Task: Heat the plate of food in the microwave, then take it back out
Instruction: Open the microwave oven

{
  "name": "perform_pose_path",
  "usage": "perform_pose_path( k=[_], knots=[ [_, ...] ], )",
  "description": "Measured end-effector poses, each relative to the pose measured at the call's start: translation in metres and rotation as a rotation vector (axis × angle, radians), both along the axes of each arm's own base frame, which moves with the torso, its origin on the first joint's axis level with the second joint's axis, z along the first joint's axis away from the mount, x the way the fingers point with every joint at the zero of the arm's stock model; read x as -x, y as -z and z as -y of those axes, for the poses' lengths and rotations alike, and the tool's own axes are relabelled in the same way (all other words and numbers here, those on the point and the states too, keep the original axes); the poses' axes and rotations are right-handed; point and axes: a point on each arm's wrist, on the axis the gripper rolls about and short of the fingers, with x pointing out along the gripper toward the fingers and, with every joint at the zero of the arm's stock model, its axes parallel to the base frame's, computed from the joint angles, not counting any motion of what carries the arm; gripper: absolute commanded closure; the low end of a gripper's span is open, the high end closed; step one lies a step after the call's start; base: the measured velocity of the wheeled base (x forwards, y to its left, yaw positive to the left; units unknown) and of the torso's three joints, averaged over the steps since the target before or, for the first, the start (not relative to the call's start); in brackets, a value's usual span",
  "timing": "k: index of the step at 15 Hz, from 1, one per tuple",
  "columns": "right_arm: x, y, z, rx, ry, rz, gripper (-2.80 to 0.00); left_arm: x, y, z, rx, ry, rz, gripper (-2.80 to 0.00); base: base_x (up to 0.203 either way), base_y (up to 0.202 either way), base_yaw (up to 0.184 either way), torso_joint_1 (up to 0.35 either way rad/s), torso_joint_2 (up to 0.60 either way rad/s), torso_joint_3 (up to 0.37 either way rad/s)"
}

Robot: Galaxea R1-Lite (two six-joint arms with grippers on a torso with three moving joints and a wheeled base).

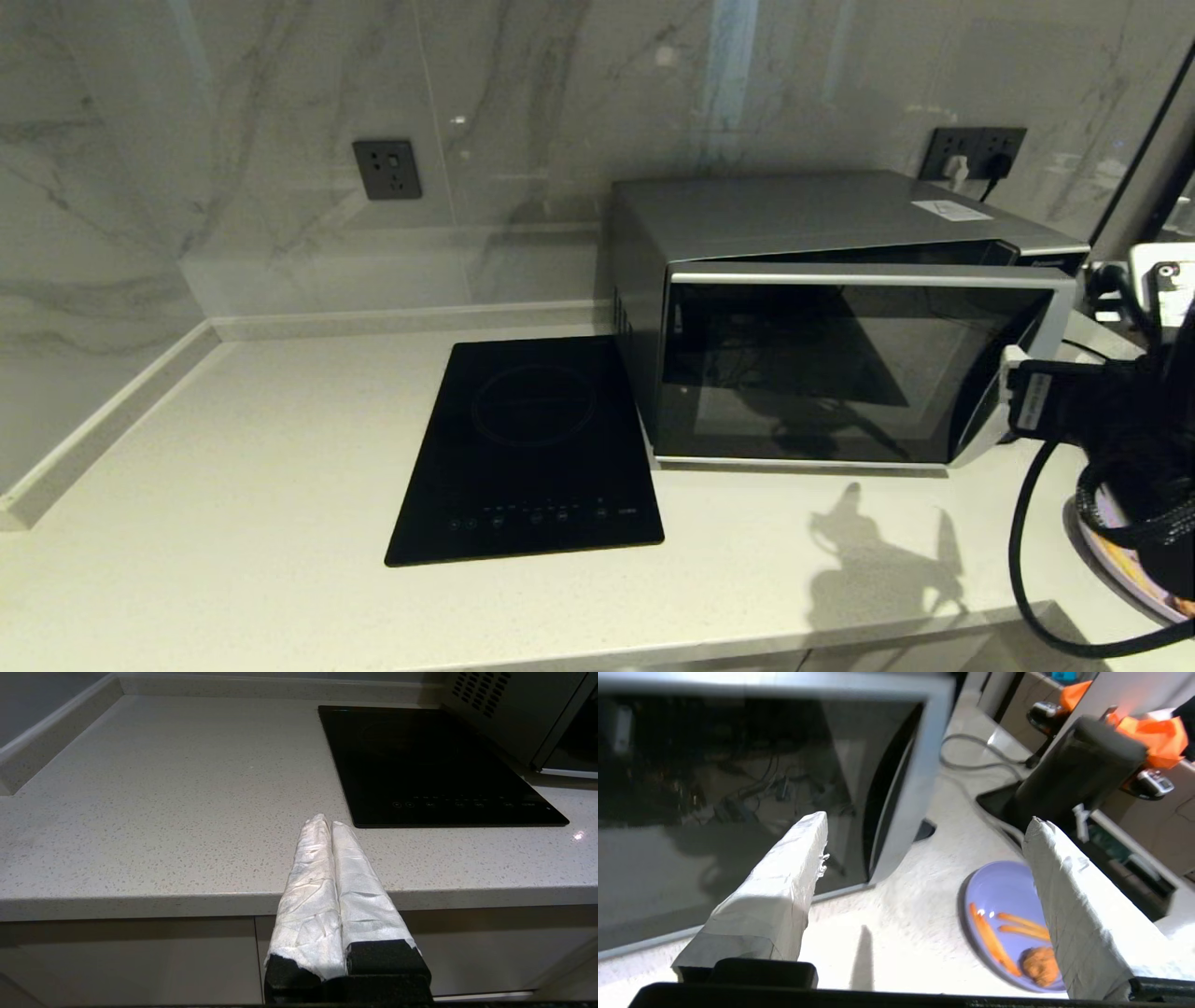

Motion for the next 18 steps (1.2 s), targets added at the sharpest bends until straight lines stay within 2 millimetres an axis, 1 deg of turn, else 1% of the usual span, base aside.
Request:
perform_pose_path(
  k=[5, 7, 8, 9, 14, 15, 18],
  knots=[
    [0.02, -0.075, 0.011, -0.012, -0.01, 0.029, -2.8, 0.0, 0.0, 0.0, 0.0, 0.0, 0.0, 0.0, 0.0, 0.0, 0.0, 0.0, 0.0, 0.0],
    [0.021, -0.099, 0.014, 0.001, -0.044, -0.007, -2.8, 0.0, 0.0, 0.0, 0.0, 0.0, 0.0, 0.0, 0.0, 0.0, 0.0, 0.0, 0.0, 0.0],
    [0.017, -0.107, 0.015, 0.005, -0.06, -0.032, -2.8, 0.0, 0.0, 0.0, 0.0, 0.0, 0.0, 0.0, 0.0, 0.0, 0.0, 0.0, 0.0, 0.0],
    [0.012, -0.112, 0.015, 0.007, -0.073, -0.06, 0.0, 0.0, 0.0, 0.0, 0.0, 0.0, 0.0, 0.0, 0.0, 0.0, 0.0, 0.0, 0.0, 0.0],
    [-0.014, -0.118, 0.017, -0.01, -0.144, -0.214, 0.0, 0.0, 0.0, 0.0, 0.0, 0.0, 0.0, 0.0, 0.0, 0.0, 0.0, 0.0, 0.0, 0.0],
    [-0.02, -0.12, 0.02, -0.025, -0.163, -0.22, 0.0, 0.0, 0.0, 0.0, 0.0, -0.001, 0.0, 0.0, 0.0, 0.0, 0.0, 0.0, 0.0, 0.0],
    [-0.036, -0.132, 0.039, -0.121, -0.206, -0.203, 0.0, 0.0, 0.0, 0.0, 0.0, 0.0, 0.0, 0.0, 0.0, 0.0, 0.0, 0.0, 0.0, 0.0]
  ],
)
